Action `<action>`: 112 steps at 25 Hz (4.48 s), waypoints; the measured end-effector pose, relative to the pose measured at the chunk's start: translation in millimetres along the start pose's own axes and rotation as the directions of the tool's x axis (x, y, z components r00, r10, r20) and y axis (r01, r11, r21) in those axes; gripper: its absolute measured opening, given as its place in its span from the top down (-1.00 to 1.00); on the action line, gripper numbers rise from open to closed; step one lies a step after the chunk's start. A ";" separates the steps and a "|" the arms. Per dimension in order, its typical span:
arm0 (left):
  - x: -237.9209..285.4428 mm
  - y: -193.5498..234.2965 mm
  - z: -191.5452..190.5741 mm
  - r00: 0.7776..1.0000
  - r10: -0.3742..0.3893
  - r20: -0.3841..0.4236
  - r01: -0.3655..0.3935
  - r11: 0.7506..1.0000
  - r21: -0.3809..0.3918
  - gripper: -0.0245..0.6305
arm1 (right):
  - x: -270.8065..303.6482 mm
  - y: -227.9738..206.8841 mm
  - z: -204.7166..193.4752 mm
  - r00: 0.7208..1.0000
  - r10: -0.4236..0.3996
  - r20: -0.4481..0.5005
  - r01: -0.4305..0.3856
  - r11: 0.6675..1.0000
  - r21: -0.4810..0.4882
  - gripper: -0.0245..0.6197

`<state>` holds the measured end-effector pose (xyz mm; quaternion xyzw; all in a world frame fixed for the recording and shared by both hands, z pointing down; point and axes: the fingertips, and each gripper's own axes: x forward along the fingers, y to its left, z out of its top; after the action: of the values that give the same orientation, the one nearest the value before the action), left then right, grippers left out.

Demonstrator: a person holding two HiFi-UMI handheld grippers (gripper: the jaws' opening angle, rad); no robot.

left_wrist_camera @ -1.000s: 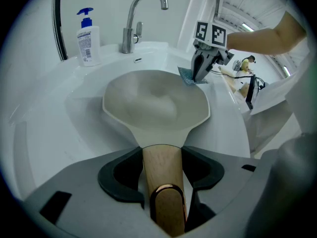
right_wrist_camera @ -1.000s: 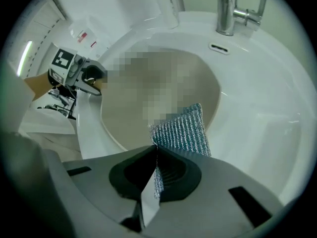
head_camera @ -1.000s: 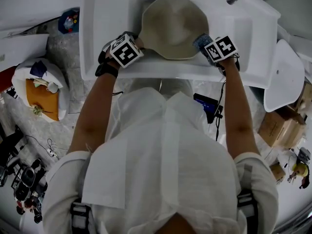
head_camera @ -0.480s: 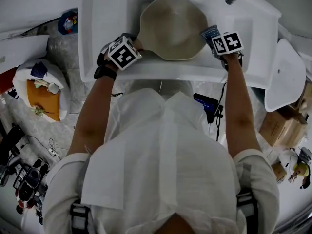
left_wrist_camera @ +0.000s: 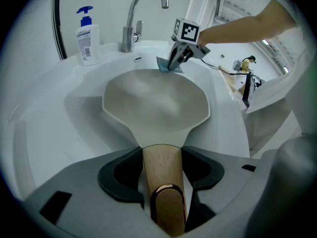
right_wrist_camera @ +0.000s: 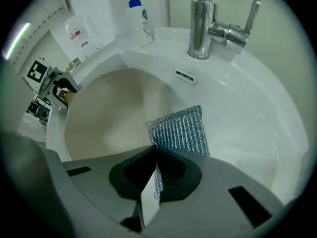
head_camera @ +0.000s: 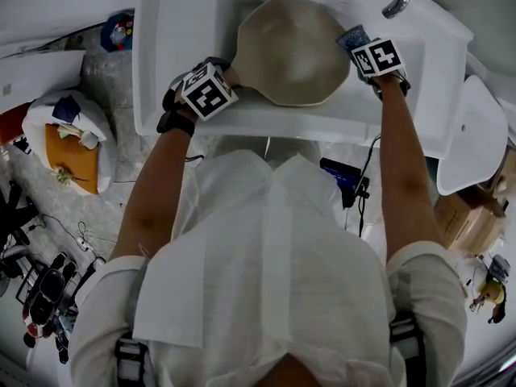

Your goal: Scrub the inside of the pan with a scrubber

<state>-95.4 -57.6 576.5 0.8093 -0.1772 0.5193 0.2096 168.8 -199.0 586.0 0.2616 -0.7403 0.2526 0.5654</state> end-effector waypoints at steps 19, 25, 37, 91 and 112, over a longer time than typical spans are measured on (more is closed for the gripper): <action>6.5 0.6 0.0 1.000 0.002 -0.006 -0.002 1.000 -0.001 0.15 | 24.4 -14.7 85.4 0.992 -0.127 0.024 0.128 0.932 -0.340 0.88; 5.7 -0.3 -0.3 1.000 -0.008 -0.003 0.008 1.000 -0.001 0.15 | 37.9 8.0 96.0 0.996 -0.087 -0.028 0.072 0.938 -0.340 0.88; 3.8 -0.3 1.2 1.000 -0.012 0.004 0.012 1.000 0.002 0.15 | 34.4 21.4 144.4 0.979 -0.182 0.090 0.203 0.855 -0.478 0.88; -21.7 -6.3 2.3 0.991 0.016 0.130 0.001 0.991 -0.131 0.00 | -30.2 241.3 86.4 0.848 0.441 0.293 -0.401 0.896 -0.190 0.88; -228.5 75.4 96.1 0.568 0.490 0.661 -0.282 0.871 -0.403 0.81 | -243.4 66.2 33.5 0.404 -0.238 0.883 -0.181 0.926 0.332 0.88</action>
<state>-150.6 -156.2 343.3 0.8559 -0.4854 0.1478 0.0998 155.1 -148.0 337.1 0.4726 -0.8592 0.1957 0.0113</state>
